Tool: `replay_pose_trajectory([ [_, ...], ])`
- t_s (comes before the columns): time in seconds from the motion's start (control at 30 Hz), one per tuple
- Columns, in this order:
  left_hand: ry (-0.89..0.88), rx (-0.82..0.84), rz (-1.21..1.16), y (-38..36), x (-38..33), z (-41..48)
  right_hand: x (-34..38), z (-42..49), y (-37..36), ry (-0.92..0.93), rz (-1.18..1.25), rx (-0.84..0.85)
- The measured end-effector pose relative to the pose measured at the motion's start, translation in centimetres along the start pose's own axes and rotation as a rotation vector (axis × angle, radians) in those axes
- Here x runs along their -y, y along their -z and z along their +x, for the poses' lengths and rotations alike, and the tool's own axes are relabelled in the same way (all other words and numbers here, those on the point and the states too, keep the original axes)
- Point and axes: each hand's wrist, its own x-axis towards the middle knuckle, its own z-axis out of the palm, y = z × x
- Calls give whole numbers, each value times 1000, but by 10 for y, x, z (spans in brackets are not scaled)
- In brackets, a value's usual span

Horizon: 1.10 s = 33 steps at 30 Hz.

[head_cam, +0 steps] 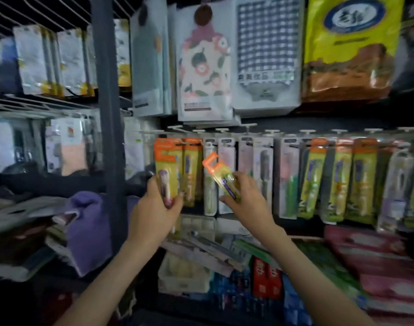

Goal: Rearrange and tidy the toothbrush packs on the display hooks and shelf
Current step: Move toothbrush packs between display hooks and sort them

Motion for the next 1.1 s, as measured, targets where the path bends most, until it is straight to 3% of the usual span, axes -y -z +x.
replay_pose_trajectory([
  [0.17, -35, -25, -33, 36, 50, 36, 43, 36, -62, 16, -191, -17],
  [0.4, -42, -11, -169, 53, 87, 57, 58, 67, -90, -163, -263, -140],
  [0.63, -49, 47, -227, 52, 104, 68, 48, 62, -104, -90, -432, -202],
  [0.93, -90, 39, -173, 51, 102, 70, 66, 76, -122, -243, -336, -214],
  [1.1, -86, 0, -260, 48, 104, 67, 67, 78, -125, -151, -472, -247],
])
